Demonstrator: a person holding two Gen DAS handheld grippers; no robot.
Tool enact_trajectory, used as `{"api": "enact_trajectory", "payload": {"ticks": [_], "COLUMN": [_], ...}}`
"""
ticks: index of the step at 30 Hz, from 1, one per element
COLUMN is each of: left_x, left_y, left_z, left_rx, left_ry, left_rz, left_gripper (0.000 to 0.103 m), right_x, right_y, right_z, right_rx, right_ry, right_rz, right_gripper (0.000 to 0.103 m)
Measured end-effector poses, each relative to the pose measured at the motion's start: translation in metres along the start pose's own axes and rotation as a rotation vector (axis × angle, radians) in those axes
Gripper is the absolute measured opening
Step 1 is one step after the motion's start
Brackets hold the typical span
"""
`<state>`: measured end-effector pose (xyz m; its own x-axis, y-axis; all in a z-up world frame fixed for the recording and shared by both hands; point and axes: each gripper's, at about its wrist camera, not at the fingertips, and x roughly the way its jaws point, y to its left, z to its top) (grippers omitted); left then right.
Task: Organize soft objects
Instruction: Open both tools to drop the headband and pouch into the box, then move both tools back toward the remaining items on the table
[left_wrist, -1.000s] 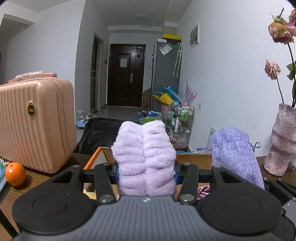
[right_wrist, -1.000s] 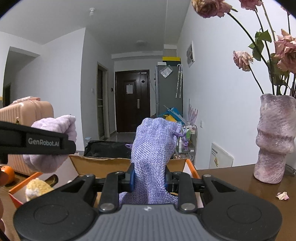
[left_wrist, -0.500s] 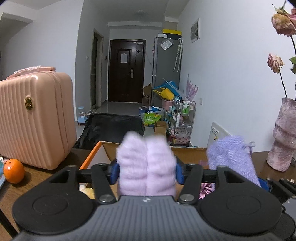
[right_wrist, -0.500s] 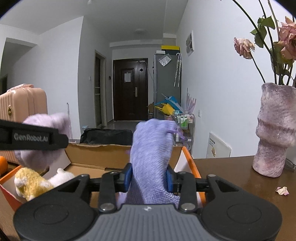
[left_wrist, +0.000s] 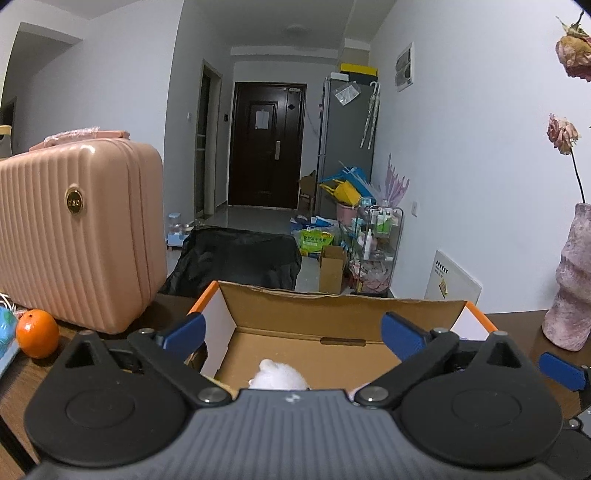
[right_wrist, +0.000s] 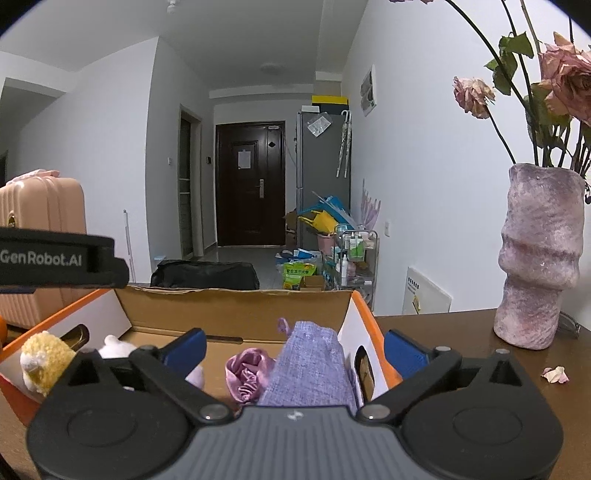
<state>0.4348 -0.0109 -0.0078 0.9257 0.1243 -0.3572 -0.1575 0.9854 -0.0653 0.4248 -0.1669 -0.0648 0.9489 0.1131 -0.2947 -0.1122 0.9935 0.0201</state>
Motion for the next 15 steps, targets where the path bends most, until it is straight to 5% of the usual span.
{"api": "enact_trajectory", "payload": {"ticks": [15], "left_x": [-0.013], "left_y": [0.018], "left_z": [-0.01], "left_rx": [-0.031], "left_ry": [0.037], "left_rz": [-0.033], "left_gripper": [0.103], "right_x": [-0.016], "right_y": [-0.01], "right_z": [-0.005], "right_rx": [0.003], "right_ry": [-0.021], "right_rz": [-0.021], "right_gripper": [0.103]}}
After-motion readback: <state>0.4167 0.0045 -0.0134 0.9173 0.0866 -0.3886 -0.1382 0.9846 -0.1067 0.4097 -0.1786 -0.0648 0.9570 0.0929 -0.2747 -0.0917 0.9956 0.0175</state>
